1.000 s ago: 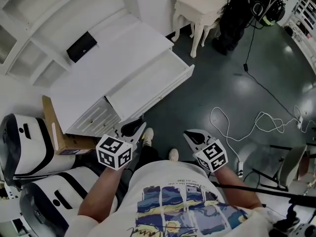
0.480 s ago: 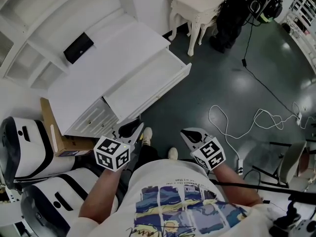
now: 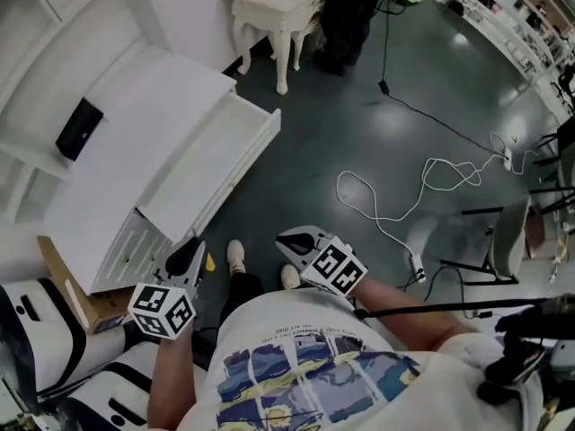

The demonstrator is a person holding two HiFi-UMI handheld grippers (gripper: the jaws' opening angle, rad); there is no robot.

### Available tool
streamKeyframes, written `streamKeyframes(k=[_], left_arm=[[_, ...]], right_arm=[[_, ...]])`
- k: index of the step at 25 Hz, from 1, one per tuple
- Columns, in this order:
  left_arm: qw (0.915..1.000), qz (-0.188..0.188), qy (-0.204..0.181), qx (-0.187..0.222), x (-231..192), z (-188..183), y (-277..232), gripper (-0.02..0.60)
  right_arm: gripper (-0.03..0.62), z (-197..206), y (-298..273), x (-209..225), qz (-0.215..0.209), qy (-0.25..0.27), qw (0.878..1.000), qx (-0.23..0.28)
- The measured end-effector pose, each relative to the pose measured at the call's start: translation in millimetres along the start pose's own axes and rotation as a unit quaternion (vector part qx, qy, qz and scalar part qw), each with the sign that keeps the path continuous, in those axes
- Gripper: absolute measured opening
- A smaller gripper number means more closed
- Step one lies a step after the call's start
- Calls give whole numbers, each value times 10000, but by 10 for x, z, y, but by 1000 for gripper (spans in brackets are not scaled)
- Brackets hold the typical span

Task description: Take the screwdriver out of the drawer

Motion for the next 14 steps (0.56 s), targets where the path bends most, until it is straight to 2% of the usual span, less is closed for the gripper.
streamKeyframes(k=[5, 14], left_arm=[[10000, 95, -6, -21, 37, -67, -40, 69], [10000, -35, 7, -76, -77, -86, -1, 69]], right_arm=[[25, -36, 60, -21, -25, -99, 9999, -18], [25, -22, -121, -36, -173, -149, 9997, -123]])
Point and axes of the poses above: the fingertips, and each gripper's own axes: y backward along the fingers, x to its right, z out of its underside, the point moved 10 cm from there along y, backward along the fingers, and after that the axes turned 11 degrees about -y, right-handed, at the moved point
